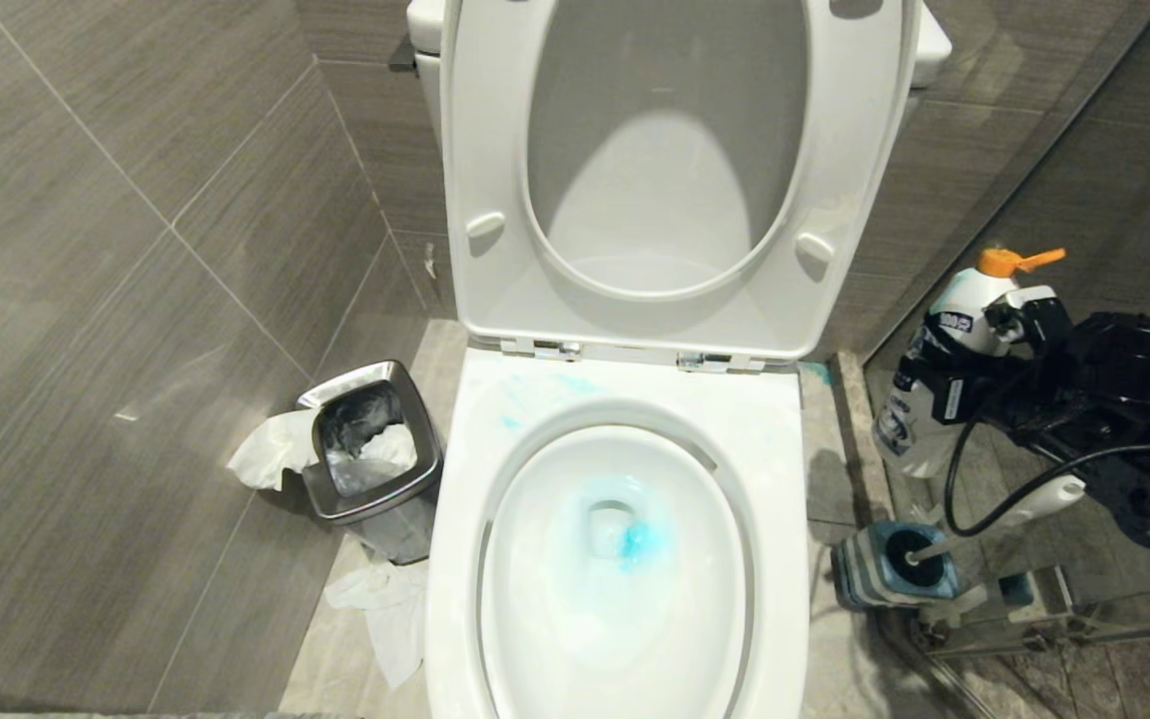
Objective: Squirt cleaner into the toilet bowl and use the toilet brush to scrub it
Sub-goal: Place the cleaning agent on the floor
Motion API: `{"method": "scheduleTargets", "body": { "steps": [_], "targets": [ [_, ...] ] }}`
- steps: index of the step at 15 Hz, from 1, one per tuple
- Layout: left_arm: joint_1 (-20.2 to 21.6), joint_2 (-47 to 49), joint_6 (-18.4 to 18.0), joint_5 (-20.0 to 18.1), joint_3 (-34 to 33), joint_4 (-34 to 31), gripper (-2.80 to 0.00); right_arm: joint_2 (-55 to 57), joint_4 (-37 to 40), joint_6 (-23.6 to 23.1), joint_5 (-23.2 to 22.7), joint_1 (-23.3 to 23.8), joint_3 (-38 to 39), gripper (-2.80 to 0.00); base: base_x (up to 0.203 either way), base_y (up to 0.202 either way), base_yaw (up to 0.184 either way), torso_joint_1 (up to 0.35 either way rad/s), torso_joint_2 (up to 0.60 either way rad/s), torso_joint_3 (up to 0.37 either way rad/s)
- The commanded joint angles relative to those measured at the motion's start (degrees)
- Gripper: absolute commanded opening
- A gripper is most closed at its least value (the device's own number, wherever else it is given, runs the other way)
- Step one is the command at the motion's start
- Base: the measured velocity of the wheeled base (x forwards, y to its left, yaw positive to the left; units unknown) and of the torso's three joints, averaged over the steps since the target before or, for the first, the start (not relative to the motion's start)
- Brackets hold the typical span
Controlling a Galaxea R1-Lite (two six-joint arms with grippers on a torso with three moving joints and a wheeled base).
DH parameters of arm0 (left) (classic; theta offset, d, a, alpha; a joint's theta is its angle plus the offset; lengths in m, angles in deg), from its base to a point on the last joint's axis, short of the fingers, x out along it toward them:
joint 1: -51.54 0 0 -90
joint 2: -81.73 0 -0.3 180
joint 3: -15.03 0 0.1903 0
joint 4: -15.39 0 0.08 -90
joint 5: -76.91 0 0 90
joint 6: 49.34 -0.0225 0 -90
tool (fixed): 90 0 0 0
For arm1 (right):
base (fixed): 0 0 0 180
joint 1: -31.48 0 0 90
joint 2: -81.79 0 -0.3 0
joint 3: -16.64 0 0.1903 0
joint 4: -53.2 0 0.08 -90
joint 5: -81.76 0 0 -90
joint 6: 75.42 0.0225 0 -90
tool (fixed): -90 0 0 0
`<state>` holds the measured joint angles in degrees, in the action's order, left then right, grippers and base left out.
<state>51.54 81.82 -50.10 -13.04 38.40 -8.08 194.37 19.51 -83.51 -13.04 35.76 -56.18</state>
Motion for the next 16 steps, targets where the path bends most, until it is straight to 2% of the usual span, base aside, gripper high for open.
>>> {"method": "scheduleTargets", "body": {
  "steps": [1, 4, 9, 16],
  "targets": [
    [0.0, 0.0, -0.5, -0.1, 0.0, -0.1, -2.80, 7.5, -4.9, -0.1, 1.9, -3.4, -1.7, -2.80, 0.000, 0.000, 0.000, 0.003, 0.00, -0.194],
    [0.0, 0.0, -1.4, -0.6, 0.0, -0.1, -2.80, 14.2, -12.4, -0.9, 4.6, -5.7, -2.7, -2.80, 0.000, 0.000, 0.000, 0.002, 0.00, -0.199],
    [0.0, 0.0, -1.6, -0.7, 0.0, -0.1, -2.80, 21.2, -29.3, -2.3, 8.8, -6.6, -3.4, -2.80, 0.000, 0.000, 0.000, 0.005, 0.00, -0.200],
    [0.0, 0.0, -3.8, -0.8, 0.0, -0.3, -2.80, 27.4, -30.6, -1.0, 10.1, -9.9, -7.8, -2.80, 0.000, 0.000, 0.000, 0.004, 0.00, -0.200]
  ]
}}
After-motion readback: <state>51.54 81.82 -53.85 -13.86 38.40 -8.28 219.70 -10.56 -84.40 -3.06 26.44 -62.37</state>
